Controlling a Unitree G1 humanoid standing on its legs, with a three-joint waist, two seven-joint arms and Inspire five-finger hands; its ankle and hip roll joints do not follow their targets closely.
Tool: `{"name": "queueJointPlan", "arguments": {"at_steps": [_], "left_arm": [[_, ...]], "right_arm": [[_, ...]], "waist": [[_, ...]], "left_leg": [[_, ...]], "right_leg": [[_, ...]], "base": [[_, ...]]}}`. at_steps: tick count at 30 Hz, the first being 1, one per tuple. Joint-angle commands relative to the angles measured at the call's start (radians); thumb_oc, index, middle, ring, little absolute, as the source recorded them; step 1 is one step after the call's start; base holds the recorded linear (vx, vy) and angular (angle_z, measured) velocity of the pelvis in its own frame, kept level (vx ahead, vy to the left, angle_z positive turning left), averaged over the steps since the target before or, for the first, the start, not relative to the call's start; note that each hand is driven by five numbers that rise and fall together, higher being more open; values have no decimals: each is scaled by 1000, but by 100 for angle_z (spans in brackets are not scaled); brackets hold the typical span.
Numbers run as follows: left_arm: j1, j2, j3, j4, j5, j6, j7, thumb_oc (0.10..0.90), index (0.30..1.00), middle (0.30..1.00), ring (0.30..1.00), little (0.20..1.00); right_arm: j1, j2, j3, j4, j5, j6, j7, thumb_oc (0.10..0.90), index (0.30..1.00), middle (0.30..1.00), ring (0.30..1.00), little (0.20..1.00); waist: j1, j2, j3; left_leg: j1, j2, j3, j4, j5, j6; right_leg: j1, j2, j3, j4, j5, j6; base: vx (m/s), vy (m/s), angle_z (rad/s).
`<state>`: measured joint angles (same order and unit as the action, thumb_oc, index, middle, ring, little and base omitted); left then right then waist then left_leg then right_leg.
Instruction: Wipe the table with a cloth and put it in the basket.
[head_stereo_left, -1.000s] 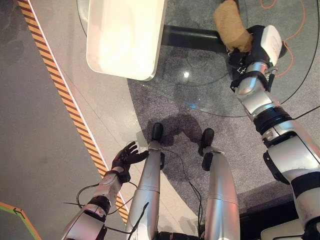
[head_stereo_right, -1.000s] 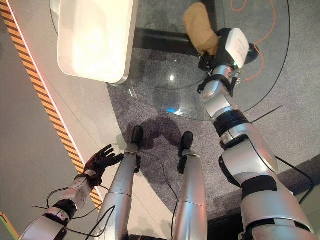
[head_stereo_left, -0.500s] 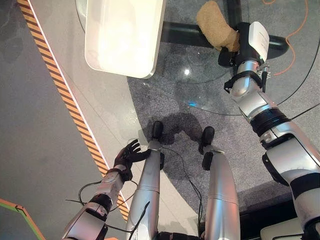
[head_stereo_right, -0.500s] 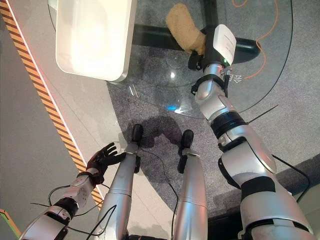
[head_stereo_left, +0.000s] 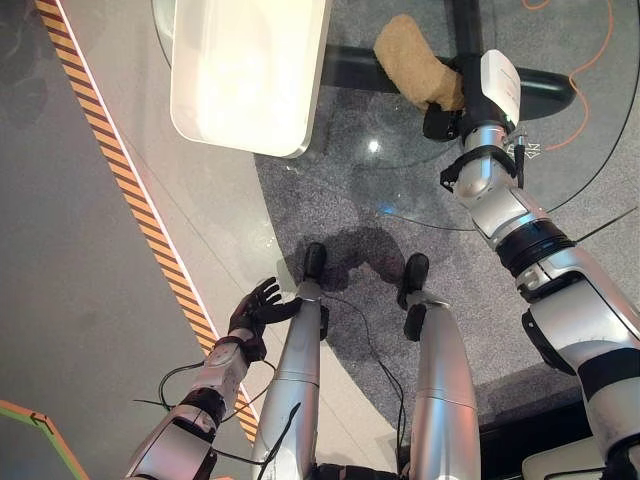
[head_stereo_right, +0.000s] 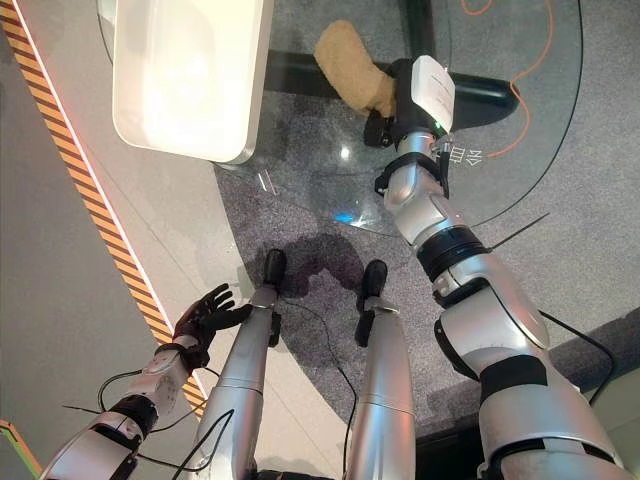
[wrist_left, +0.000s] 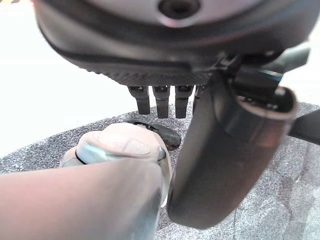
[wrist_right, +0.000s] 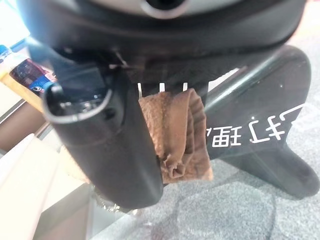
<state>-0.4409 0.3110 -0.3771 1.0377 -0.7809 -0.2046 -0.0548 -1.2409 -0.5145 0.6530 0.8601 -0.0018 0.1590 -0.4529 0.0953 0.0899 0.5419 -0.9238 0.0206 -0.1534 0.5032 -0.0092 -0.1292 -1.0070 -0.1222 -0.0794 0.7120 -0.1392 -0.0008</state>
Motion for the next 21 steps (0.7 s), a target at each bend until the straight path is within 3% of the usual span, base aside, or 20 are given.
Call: {"name": "queueJointPlan", "arguments": {"at_steps": [1, 21], "left_arm": [[12, -23, 24, 5, -4, -15, 18, 800, 900, 900, 900, 900], [-4, -25, 30, 11, 1, -7, 20, 800, 900, 900, 900, 900]], "right_arm": [[45, 67, 86, -106, -34, -75, 96, 100, 300, 300, 300, 200], [84, 83, 112, -104, -61, -106, 217, 100, 300, 300, 300, 200]], "waist": [[-1, 44, -22], [-5, 42, -22]], "left_leg": [[-4, -77, 172, 17, -23, 146], [-11, -78, 178, 20, -22, 148]], "right_leg": [[29, 53, -60, -86, 43, -34], [19, 51, -61, -84, 47, -35]], "base": [[0, 0, 0], [0, 0, 0]]}}
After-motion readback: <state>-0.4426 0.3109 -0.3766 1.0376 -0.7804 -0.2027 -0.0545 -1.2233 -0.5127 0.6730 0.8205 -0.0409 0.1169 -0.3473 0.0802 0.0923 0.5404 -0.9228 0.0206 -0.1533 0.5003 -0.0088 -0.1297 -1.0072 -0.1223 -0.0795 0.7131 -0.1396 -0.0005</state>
